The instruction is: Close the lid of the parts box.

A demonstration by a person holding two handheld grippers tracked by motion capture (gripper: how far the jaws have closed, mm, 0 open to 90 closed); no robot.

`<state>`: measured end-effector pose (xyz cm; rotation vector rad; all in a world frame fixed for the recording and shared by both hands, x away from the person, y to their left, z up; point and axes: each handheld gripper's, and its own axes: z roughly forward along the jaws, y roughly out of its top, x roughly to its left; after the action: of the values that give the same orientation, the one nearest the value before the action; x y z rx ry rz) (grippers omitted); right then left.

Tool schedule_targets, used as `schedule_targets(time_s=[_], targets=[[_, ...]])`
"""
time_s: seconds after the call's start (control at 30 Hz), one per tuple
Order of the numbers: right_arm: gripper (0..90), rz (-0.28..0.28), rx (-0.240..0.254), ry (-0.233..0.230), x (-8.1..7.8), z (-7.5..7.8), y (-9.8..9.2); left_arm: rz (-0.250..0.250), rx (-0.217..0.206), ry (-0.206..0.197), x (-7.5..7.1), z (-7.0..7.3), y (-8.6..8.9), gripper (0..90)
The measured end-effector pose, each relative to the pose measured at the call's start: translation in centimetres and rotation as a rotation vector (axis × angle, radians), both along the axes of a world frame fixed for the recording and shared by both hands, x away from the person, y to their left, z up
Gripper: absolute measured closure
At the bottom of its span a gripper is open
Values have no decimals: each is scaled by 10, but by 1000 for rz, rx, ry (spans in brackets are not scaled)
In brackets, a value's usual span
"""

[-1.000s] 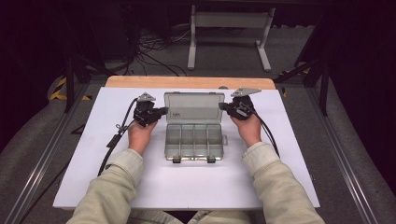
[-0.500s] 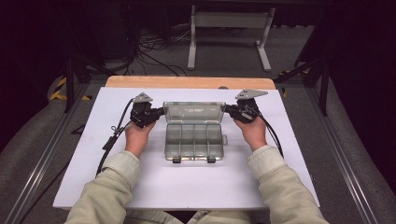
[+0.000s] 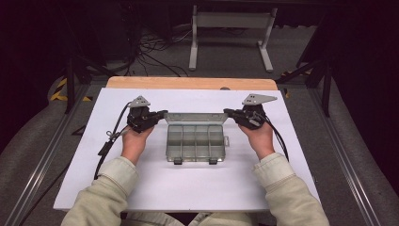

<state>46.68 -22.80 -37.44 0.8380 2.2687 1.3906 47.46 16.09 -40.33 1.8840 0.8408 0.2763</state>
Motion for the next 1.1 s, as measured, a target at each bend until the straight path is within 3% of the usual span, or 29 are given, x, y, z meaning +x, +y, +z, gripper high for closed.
schedule_targets(time_s=[0.17, 0.5, 0.7, 0.83, 0.87, 1.1], targets=[[900, 8, 9, -12, -9, 3, -1, -9, -12, -6, -8, 4, 2, 898], [900, 26, 8, -32, -27, 9, 1, -33, 6, -39, -30, 12, 2, 898], [900, 44, 23, -23, -37, 11, 1, -38, -20, -37, -42, 14, 7, 899], [900, 57, 8, -20, -42, 11, 3, -45, -20, -32, -46, 12, 8, 898], [900, 57, 9, -20, -43, 11, 3, -50, 11, -32, -48, 12, 9, 898], [900, 65, 20, -34, -52, 17, -3, -46, -4, -41, -54, 16, 8, 898]])
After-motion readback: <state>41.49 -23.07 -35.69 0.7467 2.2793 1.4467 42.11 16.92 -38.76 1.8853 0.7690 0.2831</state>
